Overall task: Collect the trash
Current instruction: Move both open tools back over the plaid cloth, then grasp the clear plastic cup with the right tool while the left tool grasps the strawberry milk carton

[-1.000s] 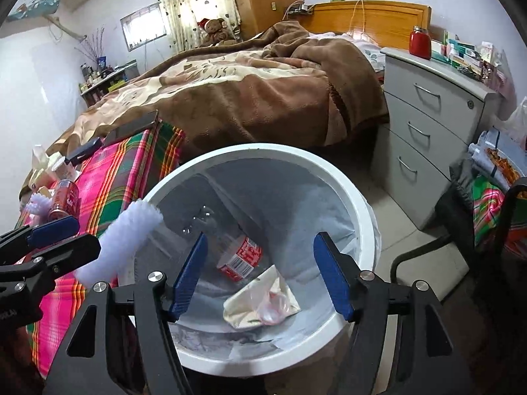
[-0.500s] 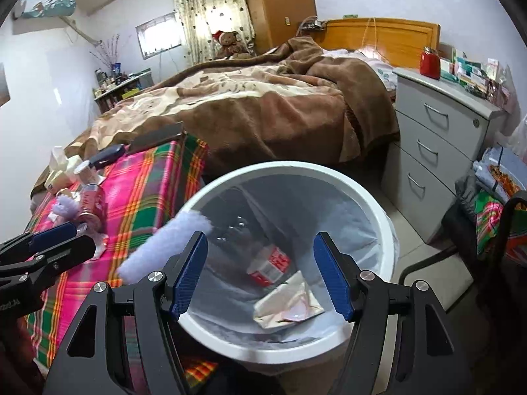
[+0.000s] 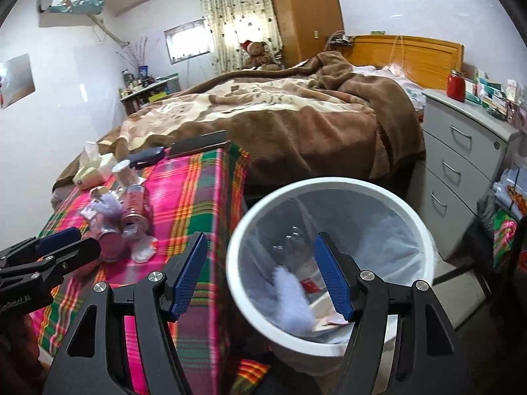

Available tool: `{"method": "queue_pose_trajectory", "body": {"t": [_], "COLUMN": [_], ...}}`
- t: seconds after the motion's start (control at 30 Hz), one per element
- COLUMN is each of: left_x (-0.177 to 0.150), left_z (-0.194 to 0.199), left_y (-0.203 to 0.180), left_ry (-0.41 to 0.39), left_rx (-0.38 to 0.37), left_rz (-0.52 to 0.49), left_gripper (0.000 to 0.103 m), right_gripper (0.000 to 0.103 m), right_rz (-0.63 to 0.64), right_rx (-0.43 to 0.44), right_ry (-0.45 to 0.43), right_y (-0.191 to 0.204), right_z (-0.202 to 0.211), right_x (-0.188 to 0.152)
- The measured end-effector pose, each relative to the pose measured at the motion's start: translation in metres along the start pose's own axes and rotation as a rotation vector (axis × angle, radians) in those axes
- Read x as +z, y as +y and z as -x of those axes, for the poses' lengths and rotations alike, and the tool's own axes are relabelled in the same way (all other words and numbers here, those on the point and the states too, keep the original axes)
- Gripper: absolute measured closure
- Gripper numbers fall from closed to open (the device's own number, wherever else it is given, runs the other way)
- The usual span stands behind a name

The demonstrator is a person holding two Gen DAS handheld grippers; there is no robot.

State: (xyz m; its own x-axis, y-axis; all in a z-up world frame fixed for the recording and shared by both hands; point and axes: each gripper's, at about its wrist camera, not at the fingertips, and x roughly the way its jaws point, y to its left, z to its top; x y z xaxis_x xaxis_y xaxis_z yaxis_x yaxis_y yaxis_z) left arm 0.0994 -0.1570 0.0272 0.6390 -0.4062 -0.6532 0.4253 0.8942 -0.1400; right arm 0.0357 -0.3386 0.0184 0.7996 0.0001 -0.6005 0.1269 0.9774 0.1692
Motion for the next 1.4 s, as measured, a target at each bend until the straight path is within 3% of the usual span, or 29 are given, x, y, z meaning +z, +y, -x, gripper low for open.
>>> {"method": "queue_pose_trajectory", "body": {"t": [0.47,0.87,1.4], "left_x": [-0.014,-0.031,-0.041], "left_z": [0.024,0.023,-0.027], "left_y": [0.065,0.126,0.149], "left_ry": [-0.021,0.009,0.137], "left_rx": [0.088,0.166,0.180], "left_rz": [0.095,0.175,0.107], "left_gripper": [0.039,0.036,0.033], "right_gripper": [0.035,0.035,0.035], "right_rz": [0.064,0.113,0.169], "right_rx": [0.095,0.147,0.156], "right_ry": [0.001,0.068,0.176], "right_y": [0.049,0.085,0.107], "right_z": [-0.012,-0.044,-0.081], "right_x": [-0.002,-0.004,-0.010]}}
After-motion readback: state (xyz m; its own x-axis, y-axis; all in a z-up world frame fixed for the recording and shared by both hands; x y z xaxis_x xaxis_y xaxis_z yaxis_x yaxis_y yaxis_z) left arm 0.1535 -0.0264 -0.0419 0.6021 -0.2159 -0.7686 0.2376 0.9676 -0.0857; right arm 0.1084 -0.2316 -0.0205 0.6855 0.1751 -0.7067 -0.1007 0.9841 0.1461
